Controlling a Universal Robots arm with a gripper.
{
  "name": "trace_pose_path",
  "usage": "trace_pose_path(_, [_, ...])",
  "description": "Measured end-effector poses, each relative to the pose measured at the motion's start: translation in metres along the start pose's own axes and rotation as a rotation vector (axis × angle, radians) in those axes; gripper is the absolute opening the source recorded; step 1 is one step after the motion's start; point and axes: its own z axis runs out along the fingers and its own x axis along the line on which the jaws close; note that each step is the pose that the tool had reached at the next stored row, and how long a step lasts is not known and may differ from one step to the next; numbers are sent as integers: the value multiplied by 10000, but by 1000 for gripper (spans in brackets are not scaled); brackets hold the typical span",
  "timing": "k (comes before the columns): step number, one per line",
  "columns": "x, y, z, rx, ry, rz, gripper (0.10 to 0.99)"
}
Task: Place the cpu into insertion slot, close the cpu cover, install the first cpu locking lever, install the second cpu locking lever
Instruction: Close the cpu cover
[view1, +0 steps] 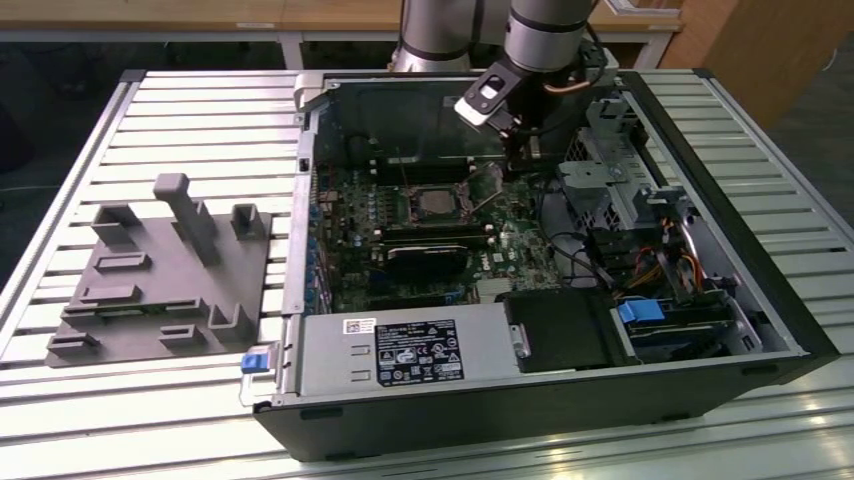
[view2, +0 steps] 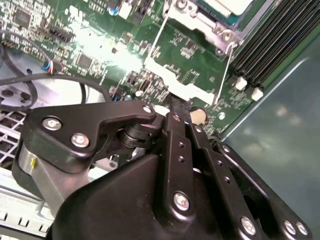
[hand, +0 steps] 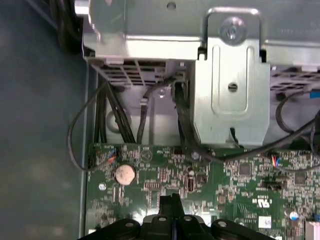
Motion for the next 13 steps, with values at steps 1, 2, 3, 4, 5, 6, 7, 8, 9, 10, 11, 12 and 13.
trace_pose_path(1, [0,-16,-1,0,-1,-1,106])
trace_pose_path(2, [0,-31,-2,1,-2,0,106])
trace_pose_path(3, [0,-42,-4,0,-2,0,106])
trace_pose_path(4, [1,-52,-6,1,-2,0,106])
trace_pose_path(5, [1,-63,-7,0,0,0,106])
trace_pose_path(6, [1,-72,-7,0,1,0,106])
trace_pose_path(7, [1,-79,-7,0,2,-1,106])
trace_pose_path(8, [1,-87,-8,0,0,0,106])
trace_pose_path(9, [1,-93,-8,0,-1,0,106])
trace_pose_path(10, [1,-95,-8,0,-1,1,106])
trace_pose_path(11, [1,-97,-8,0,0,0,106])
trace_pose_path(12, [2,-98,-8,0,0,-1,106])
trace_pose_path(13, [2,-98,-8,0,0,-2,106])
